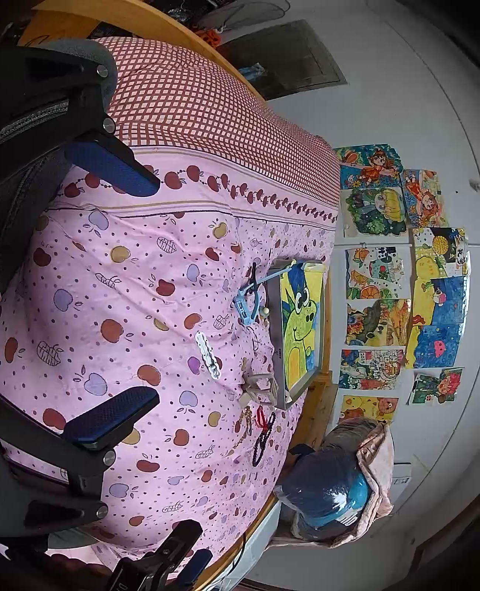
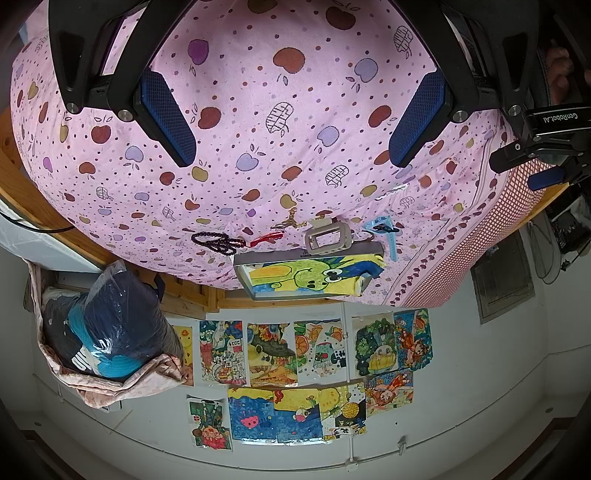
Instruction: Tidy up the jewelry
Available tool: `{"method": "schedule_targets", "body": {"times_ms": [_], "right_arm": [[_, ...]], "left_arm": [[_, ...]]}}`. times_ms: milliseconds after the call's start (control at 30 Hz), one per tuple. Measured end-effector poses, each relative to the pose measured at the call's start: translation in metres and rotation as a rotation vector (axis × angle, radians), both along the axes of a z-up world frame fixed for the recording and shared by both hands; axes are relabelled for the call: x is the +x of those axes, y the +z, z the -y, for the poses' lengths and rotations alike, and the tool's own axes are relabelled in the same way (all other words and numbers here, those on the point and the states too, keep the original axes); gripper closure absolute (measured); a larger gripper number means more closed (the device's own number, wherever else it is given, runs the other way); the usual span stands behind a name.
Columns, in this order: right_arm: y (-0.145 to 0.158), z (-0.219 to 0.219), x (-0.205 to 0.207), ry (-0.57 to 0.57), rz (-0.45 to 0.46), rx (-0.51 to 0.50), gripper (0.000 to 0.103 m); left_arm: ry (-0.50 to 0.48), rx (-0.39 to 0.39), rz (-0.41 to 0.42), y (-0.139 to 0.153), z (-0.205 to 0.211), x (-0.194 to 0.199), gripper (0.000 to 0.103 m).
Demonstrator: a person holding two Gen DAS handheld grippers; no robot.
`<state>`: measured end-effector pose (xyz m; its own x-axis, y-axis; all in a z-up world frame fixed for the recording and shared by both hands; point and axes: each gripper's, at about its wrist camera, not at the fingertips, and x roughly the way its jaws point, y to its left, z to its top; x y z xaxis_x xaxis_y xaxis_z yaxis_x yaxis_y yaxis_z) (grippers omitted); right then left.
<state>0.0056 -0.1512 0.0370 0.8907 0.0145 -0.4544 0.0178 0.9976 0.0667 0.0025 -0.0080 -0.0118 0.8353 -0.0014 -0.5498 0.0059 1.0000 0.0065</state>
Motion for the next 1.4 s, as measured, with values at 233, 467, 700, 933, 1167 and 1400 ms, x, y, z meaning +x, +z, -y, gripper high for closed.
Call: {"method": "schedule_targets", "body": {"times_ms": [233,467,700,933,1167,1400], "right_arm": [[0.000,-0.001,0.000,0.000,-0.001,0.001,0.001],[-0.002,0.000,0.001,0.001,-0.005,0.000,0.001],[-0.006,0.001,0.007,0.002,-0.009,-0.023,0.001],[0.002,0.011,0.027,0.051,0.010,0.014,0.001],[0.013,0.007,0.062,0.088,-0.033,-0.009,0.001],[0.028,-0.004,0.107,0.148,-0.072,-0.025,0.001]], "left_arm": [[0.000,0.001,-0.001,0.000,0.000,0.000,0.000],[0.001,0.002,-0.009,-0.001,-0.002,0.002,0.000],[-0.021,-0.001,-0.033,-0.001,-0.005,0.015,0.000],[-0.038,-0.027,-0.060,0.005,-0.018,0.050,0.000],[-0.029,-0.011,-0.104,0.013,-0.040,0.096,0.000],[-0.013,-0.017,-0.155,0.016,-0.063,0.140,0.000]]}}
